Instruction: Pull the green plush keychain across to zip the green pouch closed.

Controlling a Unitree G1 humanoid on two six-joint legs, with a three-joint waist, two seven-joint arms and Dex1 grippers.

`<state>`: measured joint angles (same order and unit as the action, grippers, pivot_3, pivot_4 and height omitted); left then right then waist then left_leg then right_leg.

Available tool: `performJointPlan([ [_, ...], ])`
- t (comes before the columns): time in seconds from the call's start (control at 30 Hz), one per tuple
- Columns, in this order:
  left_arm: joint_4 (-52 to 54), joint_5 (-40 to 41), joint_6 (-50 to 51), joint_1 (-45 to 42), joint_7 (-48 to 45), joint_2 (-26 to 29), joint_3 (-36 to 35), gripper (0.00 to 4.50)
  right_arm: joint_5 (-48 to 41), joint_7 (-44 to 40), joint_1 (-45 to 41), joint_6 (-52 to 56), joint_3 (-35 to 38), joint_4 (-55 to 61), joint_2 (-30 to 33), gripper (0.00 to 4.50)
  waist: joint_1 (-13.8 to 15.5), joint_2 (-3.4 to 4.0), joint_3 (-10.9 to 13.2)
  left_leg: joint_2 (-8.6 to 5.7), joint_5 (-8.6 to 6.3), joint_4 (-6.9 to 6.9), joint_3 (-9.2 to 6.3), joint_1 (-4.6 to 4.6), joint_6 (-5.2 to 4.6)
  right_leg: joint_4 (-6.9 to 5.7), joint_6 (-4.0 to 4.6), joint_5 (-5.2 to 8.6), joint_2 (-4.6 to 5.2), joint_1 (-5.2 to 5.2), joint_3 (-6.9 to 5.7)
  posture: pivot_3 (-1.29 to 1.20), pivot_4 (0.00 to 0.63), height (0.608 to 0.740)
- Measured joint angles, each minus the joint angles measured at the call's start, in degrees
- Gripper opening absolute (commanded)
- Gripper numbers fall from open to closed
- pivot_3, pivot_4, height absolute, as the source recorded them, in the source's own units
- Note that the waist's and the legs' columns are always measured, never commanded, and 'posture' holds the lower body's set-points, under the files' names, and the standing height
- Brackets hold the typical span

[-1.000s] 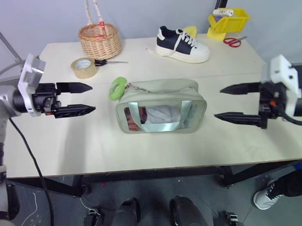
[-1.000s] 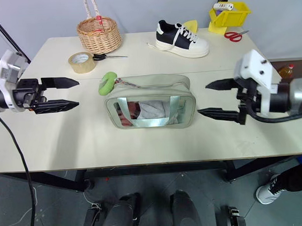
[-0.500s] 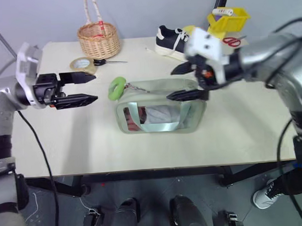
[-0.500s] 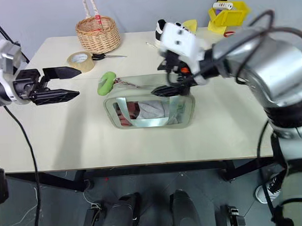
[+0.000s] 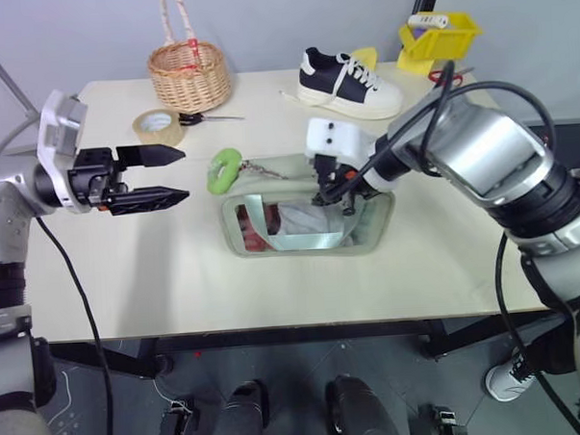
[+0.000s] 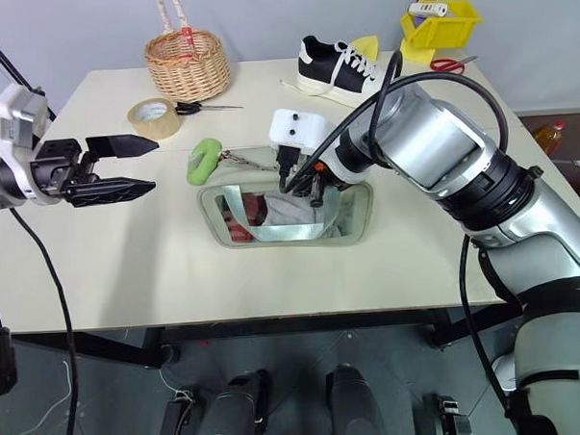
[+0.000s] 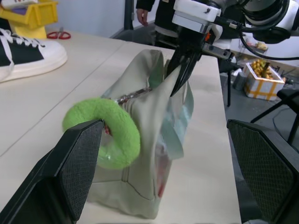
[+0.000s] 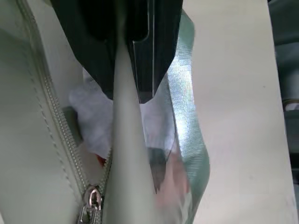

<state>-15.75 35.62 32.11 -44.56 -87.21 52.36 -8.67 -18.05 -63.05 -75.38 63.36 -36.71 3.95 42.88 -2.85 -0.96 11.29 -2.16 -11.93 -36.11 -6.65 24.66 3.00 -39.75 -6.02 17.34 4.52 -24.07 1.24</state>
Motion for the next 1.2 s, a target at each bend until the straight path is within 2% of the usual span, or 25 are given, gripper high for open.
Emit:
performJointPlan([
  [0.23, 0.1, -0.1, 0.0, 0.0, 0.0, 0.0, 0.0, 4.50, -0.1, 0.8, -1.2, 1.5, 1.4, 1.6, -4.2, 0.02, -0.3, 0.00, 0.0, 0.01, 0.02, -0.02, 0.00, 0.09, 0.03, -0.22, 0.01, 0.01, -0.01, -0.24, 0.04, 0.00, 0.150, 0.695],
  [0.4, 0.0, -0.4, -0.1, -0.1, -0.2, 0.0, 0.3, 4.50, -0.4, 1.0, 1.5, 2.2, 1.4, 6.8, -4.6, 0.02, -0.4, -0.01, 0.0, 0.00, 0.02, -0.06, -0.01, 0.13, 0.03, -0.24, 0.01, 0.01, 0.00, -0.25, 0.03, 0.00, 0.150, 0.695],
  [0.7, -0.4, -1.4, -0.3, -0.1, -1.0, 0.0, 0.9, 4.50, -0.6, 3.2, 2.5, 4.4, 1.6, 8.6, -6.6, 0.02, -1.0, -0.02, 0.0, 0.01, 0.04, -0.07, -0.02, 0.13, 0.05, -0.32, 0.01, 0.01, -0.01, -0.27, 0.03, 0.00, 0.150, 0.695],
  [0.83, -0.4, -1.4, -0.5, -0.1, -1.1, 0.0, 0.9, 4.50, -0.2, 3.9, 3.1, 3.6, 1.6, 9.3, -6.8, 1.55, -1.1, -0.02, 0.0, 0.01, 0.04, -0.08, -0.02, 0.13, 0.05, -0.33, 0.01, 0.01, -0.03, -0.28, 0.03, 0.00, 0.150, 0.695],
  [0.87, -0.4, -1.4, -0.5, -0.1, -1.1, 0.0, 0.9, 4.50, -0.3, 4.0, 3.1, 3.7, 1.7, 9.3, -6.7, 2.18, -1.1, -0.02, 0.0, 0.01, 0.04, -0.08, -0.02, 0.13, 0.05, -0.33, 0.01, 0.01, -0.03, -0.28, 0.03, 0.00, 0.150, 0.695],
  [1.0, -0.4, -1.4, -0.5, -0.1, -1.2, 0.0, 0.9, 4.50, -1.4, 4.0, 3.0, 5.3, 4.2, 9.2, -6.7, 4.14, -1.1, -0.02, 0.0, 0.01, 0.04, -0.08, -0.02, 0.13, 0.05, -0.33, 0.01, 0.01, 0.00, -0.28, 0.04, 0.00, 0.150, 0.695],
  [1.03, -0.4, -1.4, -0.5, -0.1, -1.2, 0.0, 0.9, 4.50, -1.7, 3.9, 2.6, 5.8, 5.1, 9.1, -6.4, 4.37, -1.1, -0.02, 0.0, 0.01, 0.04, -0.08, -0.02, 0.13, 0.05, -0.33, 0.01, 0.01, 0.00, -0.29, 0.04, 0.00, 0.150, 0.695],
  [1.2, -1.3, -1.9, -1.3, -0.4, -1.3, 0.0, 1.2, 4.50, -3.1, 1.9, -0.1, 7.1, 9.9, 10.2, -0.1, 4.37, -0.9, -0.03, 0.0, 0.00, 0.04, -0.09, -0.02, 0.14, 0.05, -0.32, 0.01, 0.01, 0.02, -0.27, 0.03, 0.00, 0.150, 0.695],
])
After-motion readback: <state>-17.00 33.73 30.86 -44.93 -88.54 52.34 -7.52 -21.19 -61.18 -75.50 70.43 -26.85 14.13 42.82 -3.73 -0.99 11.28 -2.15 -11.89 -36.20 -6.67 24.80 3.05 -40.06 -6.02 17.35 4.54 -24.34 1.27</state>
